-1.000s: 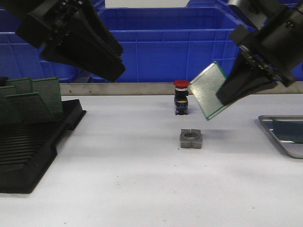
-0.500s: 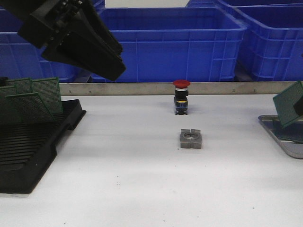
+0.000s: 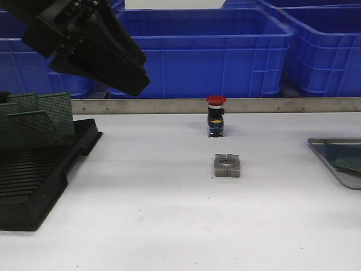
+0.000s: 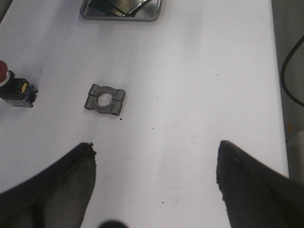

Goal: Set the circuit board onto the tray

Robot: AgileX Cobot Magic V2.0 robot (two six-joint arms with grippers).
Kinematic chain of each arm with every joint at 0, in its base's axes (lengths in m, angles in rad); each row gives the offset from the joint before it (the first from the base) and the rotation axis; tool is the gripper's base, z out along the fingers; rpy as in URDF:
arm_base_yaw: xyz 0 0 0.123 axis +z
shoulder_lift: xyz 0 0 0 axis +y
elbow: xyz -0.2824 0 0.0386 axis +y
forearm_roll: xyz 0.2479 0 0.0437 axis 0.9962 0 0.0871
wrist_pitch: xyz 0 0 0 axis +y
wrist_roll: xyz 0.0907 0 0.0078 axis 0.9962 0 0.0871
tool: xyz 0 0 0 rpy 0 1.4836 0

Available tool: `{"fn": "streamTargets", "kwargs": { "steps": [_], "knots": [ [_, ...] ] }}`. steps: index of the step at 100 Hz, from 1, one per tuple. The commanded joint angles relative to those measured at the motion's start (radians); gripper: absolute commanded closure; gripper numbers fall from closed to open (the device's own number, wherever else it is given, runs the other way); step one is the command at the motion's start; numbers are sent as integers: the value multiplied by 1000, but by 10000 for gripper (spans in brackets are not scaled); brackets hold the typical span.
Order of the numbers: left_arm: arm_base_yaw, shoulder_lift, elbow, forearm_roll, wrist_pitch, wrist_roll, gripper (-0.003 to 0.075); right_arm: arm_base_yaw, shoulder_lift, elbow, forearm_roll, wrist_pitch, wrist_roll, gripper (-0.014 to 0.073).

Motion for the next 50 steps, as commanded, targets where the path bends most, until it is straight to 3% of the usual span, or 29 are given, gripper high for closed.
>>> {"fn": "streamTargets", "kwargs": {
  "steps": [1, 15, 24, 34, 42, 46, 50],
  "knots": [
    [-9, -43, -30, -59, -5, -10, 219, -8, -41, -17, 18, -5, -1, 67],
    [-9, -43, -30, -59, -5, -10, 232, -8, -41, -17, 0, -6, -1, 120],
    [-9, -44, -30, -59, -7, -10, 293, -8, -46, -17, -3, 7, -1, 211],
    [-3, -50, -30, -59, -35, -14, 449, -8, -65, -17, -3, 7, -6, 437],
    [19, -63, -30, -59, -60, -41, 638, -8, -90, -17, -3, 5, -27, 668],
    [36, -73, -30, -59, -63, -64, 736, -8, -105, -17, 0, 2, -37, 650],
    [53, -86, -30, -59, -63, -86, 740, -6, -115, -17, 1, -4, -47, 655]
  ]
}}
